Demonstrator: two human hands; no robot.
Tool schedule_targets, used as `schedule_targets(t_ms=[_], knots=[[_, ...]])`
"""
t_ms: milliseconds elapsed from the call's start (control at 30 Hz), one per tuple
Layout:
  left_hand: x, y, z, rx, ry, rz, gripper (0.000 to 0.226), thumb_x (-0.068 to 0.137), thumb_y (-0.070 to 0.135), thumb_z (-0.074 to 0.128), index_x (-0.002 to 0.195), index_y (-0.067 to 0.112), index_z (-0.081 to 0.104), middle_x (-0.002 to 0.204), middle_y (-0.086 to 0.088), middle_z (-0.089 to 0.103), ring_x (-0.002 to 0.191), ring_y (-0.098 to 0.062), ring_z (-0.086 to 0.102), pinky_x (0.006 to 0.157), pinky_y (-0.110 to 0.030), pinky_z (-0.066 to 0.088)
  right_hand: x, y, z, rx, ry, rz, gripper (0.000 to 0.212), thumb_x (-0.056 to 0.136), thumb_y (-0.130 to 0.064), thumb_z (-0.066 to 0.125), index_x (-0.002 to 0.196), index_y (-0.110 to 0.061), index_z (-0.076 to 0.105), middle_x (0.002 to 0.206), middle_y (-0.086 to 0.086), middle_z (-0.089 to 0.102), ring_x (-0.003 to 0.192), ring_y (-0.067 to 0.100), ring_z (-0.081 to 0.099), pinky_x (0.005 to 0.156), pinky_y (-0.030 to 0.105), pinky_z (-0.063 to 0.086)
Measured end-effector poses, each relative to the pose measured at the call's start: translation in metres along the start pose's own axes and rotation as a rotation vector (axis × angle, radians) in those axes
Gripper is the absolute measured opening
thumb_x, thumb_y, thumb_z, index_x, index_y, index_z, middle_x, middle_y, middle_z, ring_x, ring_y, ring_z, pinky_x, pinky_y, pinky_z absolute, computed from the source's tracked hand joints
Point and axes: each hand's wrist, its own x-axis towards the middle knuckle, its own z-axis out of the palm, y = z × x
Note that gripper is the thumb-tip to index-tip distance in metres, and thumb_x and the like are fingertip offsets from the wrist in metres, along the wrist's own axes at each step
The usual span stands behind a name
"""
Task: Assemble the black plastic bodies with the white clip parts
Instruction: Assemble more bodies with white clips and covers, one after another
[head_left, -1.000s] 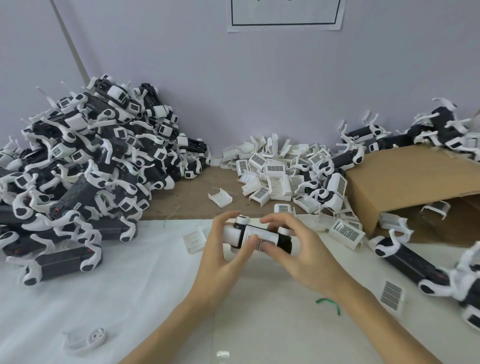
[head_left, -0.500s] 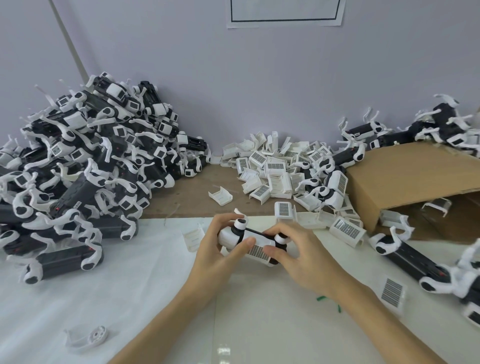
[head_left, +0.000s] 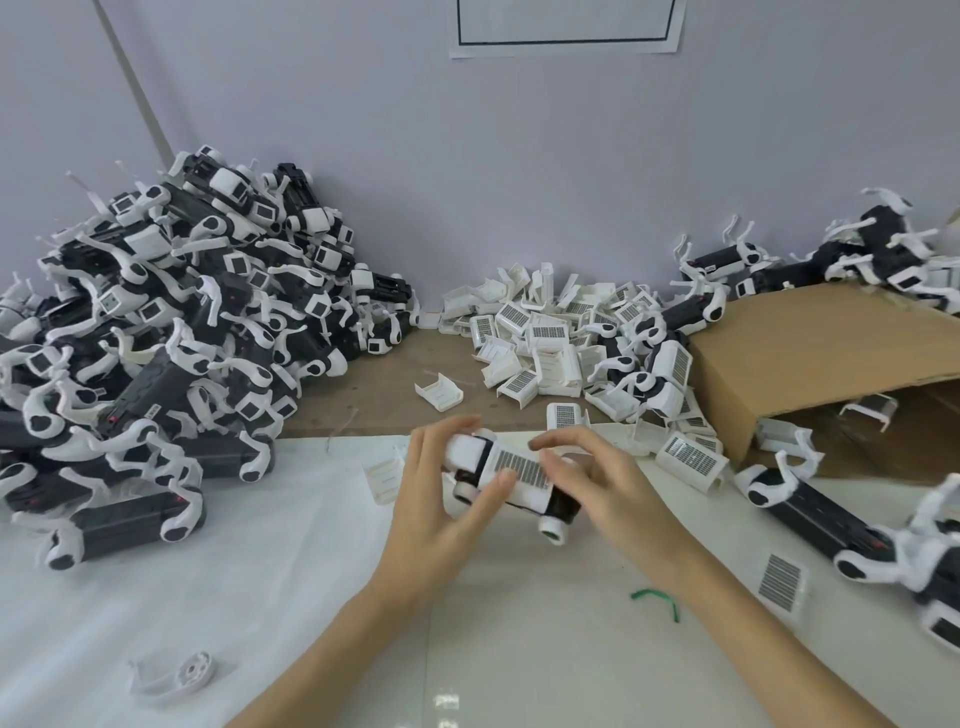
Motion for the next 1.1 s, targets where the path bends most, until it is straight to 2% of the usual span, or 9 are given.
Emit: schedule_targets(t_ms=[67, 167, 233, 333, 433, 500, 667, 900, 1100], knots=[[-0.002, 0.002, -0.003, 0.014, -0.100, 0.060, 0.057, 0.094, 0.041, 0.075, 0.145, 0.040, 0.048, 0.142, 0.013, 0.049, 0.137, -0.010, 0.050, 0.111, -0.016, 0.037, 0.004, 0.001, -0.001, 0.237, 0.028, 0.118, 0.024, 0.103, -0.028, 0.062, 0.109, -0.007, 0.072, 0.095, 0.021, 0.069, 0.088, 0.021, 0.062, 0.084, 0.032, 0.045], [-0.002, 0.003, -0.003, -0.104, -0.230, -0.015, 0.049, 0.095, 0.027, 0.080, 0.135, 0.040, 0.053, 0.117, 0.012, 0.066, 0.106, -0.011, 0.066, 0.094, -0.021, 0.049, 0.006, 0.003, -0.001, 0.440, -0.008, 0.269, 0.037, 0.102, -0.027, 0.059, 0.112, 0.007, 0.069, 0.099, 0.021, 0.066, 0.088, 0.028, 0.061, 0.080, 0.043, 0.049], [-0.002, 0.003, 0.000, -0.081, -0.179, -0.024, 0.041, 0.094, 0.022, 0.082, 0.125, 0.035, 0.059, 0.107, 0.009, 0.068, 0.094, -0.014, 0.067, 0.085, -0.024, 0.052, 0.006, 0.005, -0.001, 0.351, -0.023, 0.259, 0.035, 0.106, -0.032, 0.054, 0.111, -0.004, 0.074, 0.103, 0.012, 0.073, 0.092, 0.024, 0.067, 0.084, 0.042, 0.050], [0.001, 0.000, -0.001, -0.093, -0.076, -0.030, 0.034, 0.094, 0.016, 0.082, 0.120, 0.030, 0.064, 0.105, 0.005, 0.069, 0.090, -0.014, 0.068, 0.080, -0.026, 0.053, 0.002, 0.004, -0.003, 0.114, -0.078, 0.015, 0.027, 0.109, -0.030, 0.051, 0.124, -0.024, 0.073, 0.125, -0.008, 0.073, 0.122, 0.011, 0.065, 0.105, 0.031, 0.047], [0.004, -0.002, -0.002, -0.187, -0.053, -0.095, 0.028, 0.097, 0.020, 0.078, 0.120, 0.028, 0.066, 0.101, 0.000, 0.069, 0.086, -0.026, 0.064, 0.078, -0.048, 0.056, -0.003, 0.005, 0.000, -0.252, -0.131, -0.174, 0.046, 0.100, -0.025, 0.062, 0.144, -0.035, 0.057, 0.141, -0.025, 0.059, 0.136, -0.004, 0.050, 0.111, 0.016, 0.037], [0.004, -0.003, -0.002, -0.180, -0.061, -0.097, 0.029, 0.095, 0.026, 0.076, 0.121, 0.028, 0.066, 0.099, -0.002, 0.068, 0.088, -0.033, 0.063, 0.079, -0.055, 0.054, -0.005, 0.007, 0.008, -0.447, -0.045, -0.232, 0.055, 0.097, -0.025, 0.071, 0.147, -0.035, 0.052, 0.142, -0.026, 0.056, 0.133, -0.004, 0.050, 0.110, 0.018, 0.039], [0.004, -0.005, -0.001, -0.151, -0.096, -0.076, 0.024, 0.095, 0.024, 0.077, 0.115, 0.030, 0.066, 0.094, 0.006, 0.070, 0.082, -0.015, 0.065, 0.074, -0.038, 0.056, -0.007, 0.011, 0.018, -0.614, 0.162, -0.380, 0.041, 0.090, -0.028, 0.081, 0.127, -0.026, 0.065, 0.120, -0.017, 0.067, 0.111, 0.011, 0.059, 0.093, 0.022, 0.046], [0.004, -0.003, 0.000, -0.171, -0.077, -0.093, 0.024, 0.093, 0.028, 0.077, 0.113, 0.022, 0.065, 0.090, 0.003, 0.066, 0.079, -0.015, 0.060, 0.071, -0.042, 0.050, -0.008, 0.005, 0.018, -0.651, 0.119, -0.365, 0.036, 0.092, -0.031, 0.077, 0.124, -0.031, 0.061, 0.117, -0.023, 0.062, 0.109, 0.008, 0.055, 0.090, 0.012, 0.040], [-0.008, -0.001, 0.014, -0.032, -0.047, 0.111, 0.073, 0.090, 0.040, 0.082, 0.147, 0.046, 0.037, 0.113, 0.016, 0.064, 0.099, -0.017, 0.068, 0.087, -0.025, 0.055, -0.010, 0.005, 0.022, -0.747, 0.196, -0.467, 0.064, 0.070, -0.004, 0.087, 0.128, -0.020, 0.065, 0.121, -0.010, 0.067, 0.109, 0.013, 0.053, 0.096, 0.018, 0.039]])
